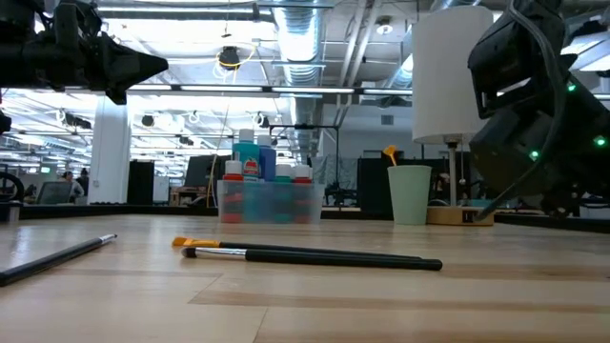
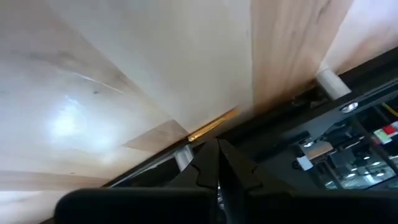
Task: Pick & Place Paint Supplies
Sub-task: Put the gold paintbrush into the green cup
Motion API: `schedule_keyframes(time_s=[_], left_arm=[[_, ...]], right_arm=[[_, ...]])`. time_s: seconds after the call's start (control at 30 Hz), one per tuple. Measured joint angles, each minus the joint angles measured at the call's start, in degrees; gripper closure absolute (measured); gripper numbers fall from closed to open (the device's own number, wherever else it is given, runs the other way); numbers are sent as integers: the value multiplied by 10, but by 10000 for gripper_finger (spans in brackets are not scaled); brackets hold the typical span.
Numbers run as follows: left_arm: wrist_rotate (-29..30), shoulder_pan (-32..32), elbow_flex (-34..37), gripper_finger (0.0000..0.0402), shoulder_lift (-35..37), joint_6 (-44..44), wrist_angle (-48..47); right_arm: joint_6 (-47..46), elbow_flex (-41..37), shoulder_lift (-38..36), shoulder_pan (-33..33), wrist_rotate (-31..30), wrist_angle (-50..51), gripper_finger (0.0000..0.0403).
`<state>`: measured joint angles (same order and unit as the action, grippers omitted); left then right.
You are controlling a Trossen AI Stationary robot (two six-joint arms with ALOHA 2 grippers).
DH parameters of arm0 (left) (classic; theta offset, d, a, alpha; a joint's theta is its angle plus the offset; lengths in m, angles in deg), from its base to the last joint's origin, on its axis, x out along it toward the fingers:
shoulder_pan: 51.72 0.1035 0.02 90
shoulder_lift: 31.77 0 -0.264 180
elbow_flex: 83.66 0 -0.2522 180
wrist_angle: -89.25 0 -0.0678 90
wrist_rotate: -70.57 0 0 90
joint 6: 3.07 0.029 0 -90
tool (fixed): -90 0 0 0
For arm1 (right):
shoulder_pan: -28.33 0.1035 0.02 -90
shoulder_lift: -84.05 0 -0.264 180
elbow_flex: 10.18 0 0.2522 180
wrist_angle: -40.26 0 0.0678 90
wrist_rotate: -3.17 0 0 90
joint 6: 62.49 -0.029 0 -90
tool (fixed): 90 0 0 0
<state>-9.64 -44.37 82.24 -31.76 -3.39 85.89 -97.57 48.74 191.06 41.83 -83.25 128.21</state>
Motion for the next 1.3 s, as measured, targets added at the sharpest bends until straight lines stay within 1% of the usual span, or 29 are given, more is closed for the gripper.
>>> schedule_keyframes(time_s=[0.2, 0.4, 0.63, 0.77, 0.83, 0.9, 0.97, 1.07, 1.13, 1.2, 1.3], left_arm=[[0, 0, 0, 400, 0, 0, 1], [0, 0, 0, 400, 0, 0, 2], [0, 0, 0, 400, 0, 0, 5], [0, 0, 0, 400, 0, 0, 5], [0, 0, 0, 400, 0, 0, 5], [0, 0, 0, 400, 0, 0, 5], [0, 0, 0, 400, 0, 0, 6], [0, 0, 0, 400, 0, 0, 8], [0, 0, 0, 400, 0, 0, 9], [0, 0, 0, 400, 0, 0, 9], [0, 0, 0, 400, 0, 0, 9]], right_arm=[[21, -25, -1, 0, -3, -42, 403], [12, -37, -1, 0, -2, -32, 403], [15, -27, -1, 0, -4, -22, 403], [-7, -22, -1, 1, 6, -9, 403], [-23, -6, -2, 7, 22, 3, 403], [-41, 22, -7, 19, 24, -1, 403], [-83, 49, -16, 30, 24, 2, 403], [-195, 81, -44, 49, 28, 7, 403], [-281, 86, -64, 62, 41, 6, 403], [-371, 86, -84, 73, 40, 5, 401], [-463, 72, -109, 87, 38, 1, 381]])
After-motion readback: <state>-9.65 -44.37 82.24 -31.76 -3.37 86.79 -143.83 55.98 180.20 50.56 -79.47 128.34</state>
